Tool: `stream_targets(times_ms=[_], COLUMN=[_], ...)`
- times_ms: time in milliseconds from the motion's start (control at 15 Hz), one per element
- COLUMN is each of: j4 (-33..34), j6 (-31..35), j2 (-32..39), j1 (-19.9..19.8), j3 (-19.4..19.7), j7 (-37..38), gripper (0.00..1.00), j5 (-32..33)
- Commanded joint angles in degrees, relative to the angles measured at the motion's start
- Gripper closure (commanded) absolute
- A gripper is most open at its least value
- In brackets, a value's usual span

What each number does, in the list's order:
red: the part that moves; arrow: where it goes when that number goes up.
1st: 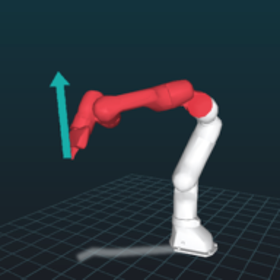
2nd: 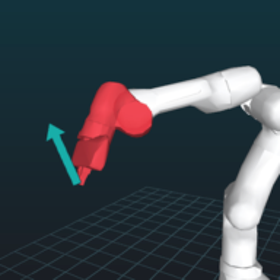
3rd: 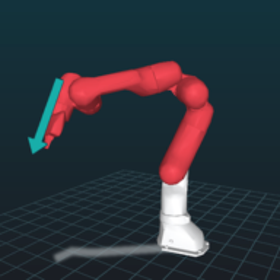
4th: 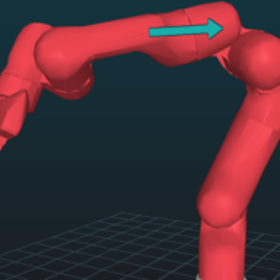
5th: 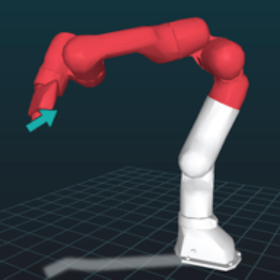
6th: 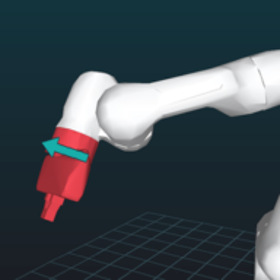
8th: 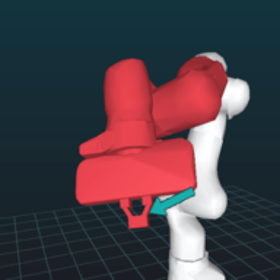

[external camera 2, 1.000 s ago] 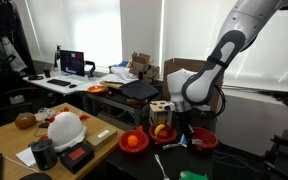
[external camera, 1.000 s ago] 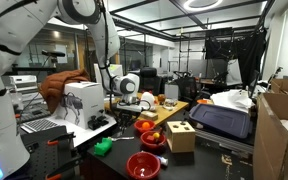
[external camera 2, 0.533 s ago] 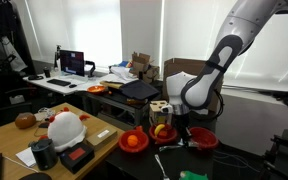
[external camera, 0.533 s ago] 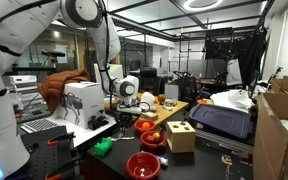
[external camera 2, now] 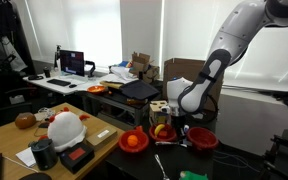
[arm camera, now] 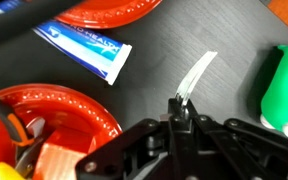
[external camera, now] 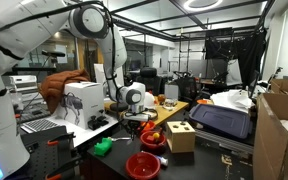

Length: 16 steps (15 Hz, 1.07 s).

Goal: Remove the fork from the bowl

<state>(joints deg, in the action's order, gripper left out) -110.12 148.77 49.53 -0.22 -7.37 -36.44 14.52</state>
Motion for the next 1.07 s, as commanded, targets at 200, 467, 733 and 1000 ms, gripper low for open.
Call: stream_targets(times_ms=[200, 467, 733, 1000], j4=[4.11, 3.61, 2.53, 1.16], j6=[-1.99, -5.13, -10.27, -16.05], j2=[5.21, 5.11, 4.08, 2.8], j1=[-0.25, -1.43, -2.94, -4.93], j3=[0.1, -0.68, -1.67, -3.24], j7=[5.55, 6.45, 5.62, 3.65], gripper=[0.98, 0.98, 0.98, 0.98], j5=[-0.88, -1.27, -2.39, -4.37])
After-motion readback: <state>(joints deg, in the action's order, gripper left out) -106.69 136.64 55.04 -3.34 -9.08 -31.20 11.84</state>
